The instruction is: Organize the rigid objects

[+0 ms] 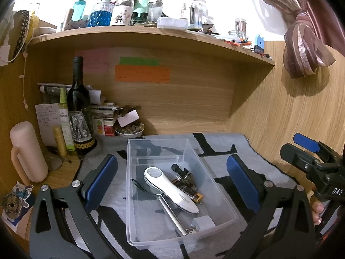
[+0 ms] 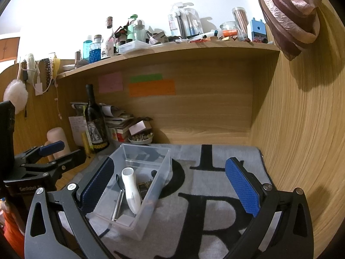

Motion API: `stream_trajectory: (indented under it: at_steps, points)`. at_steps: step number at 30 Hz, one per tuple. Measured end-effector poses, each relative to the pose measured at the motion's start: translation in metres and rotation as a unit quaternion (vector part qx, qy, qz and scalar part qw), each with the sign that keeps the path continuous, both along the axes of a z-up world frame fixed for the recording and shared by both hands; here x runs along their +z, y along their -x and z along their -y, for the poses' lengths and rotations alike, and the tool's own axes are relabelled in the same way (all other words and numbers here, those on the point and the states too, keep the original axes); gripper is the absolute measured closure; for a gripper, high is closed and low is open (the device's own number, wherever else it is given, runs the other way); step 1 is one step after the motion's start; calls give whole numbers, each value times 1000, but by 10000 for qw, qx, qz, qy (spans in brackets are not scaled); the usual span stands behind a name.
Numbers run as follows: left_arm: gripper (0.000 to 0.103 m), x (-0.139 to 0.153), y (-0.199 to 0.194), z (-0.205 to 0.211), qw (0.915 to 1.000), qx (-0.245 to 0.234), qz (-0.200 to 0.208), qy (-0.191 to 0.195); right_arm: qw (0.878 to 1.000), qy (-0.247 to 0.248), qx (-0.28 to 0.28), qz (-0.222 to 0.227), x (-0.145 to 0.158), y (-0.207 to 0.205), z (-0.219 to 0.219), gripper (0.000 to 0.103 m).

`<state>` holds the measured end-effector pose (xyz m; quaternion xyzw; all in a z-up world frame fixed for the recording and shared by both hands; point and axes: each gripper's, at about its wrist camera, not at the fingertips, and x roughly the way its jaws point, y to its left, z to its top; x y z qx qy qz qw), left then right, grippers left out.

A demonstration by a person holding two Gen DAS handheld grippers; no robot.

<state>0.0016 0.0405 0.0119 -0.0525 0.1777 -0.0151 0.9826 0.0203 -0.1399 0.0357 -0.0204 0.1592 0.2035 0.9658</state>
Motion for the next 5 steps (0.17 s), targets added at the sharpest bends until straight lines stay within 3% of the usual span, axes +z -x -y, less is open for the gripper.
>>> stream_trajectory:
  at_steps: [5]
  points:
    - [0,-2,-4,-1,10000,-38,-65,2,10000,-12,-27,-52,-1,-2,-1,0]
